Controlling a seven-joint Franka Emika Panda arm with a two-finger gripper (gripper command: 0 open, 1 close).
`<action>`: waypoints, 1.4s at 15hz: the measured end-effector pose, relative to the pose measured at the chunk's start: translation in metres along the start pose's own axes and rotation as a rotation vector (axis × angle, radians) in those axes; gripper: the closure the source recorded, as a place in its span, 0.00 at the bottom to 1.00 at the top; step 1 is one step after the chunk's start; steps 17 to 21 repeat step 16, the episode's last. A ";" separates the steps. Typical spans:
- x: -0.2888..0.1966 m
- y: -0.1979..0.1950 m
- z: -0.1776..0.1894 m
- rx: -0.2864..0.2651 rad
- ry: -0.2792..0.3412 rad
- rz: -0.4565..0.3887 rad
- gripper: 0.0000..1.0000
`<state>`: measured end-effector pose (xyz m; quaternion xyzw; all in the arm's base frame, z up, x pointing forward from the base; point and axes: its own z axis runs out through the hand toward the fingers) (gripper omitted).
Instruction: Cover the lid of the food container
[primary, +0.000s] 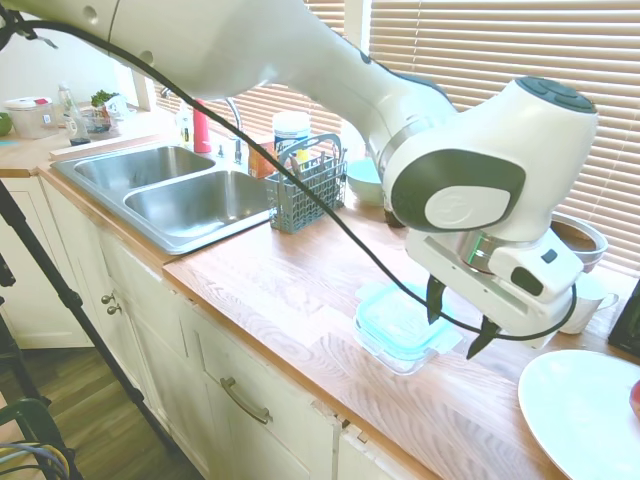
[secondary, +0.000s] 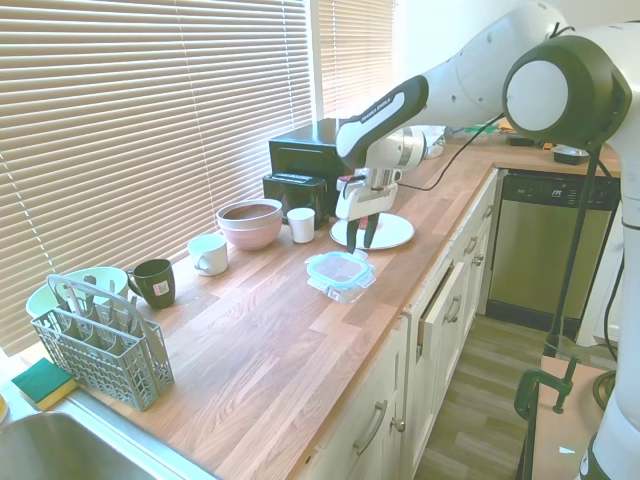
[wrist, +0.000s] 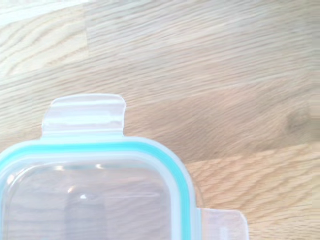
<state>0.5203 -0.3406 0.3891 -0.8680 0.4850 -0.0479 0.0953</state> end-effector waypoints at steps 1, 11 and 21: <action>0.001 0.000 -0.002 0.001 0.004 0.001 0.00; -0.054 -0.026 -0.040 -0.034 0.049 -0.093 0.00; -0.113 -0.056 -0.043 -0.070 0.099 -0.126 0.00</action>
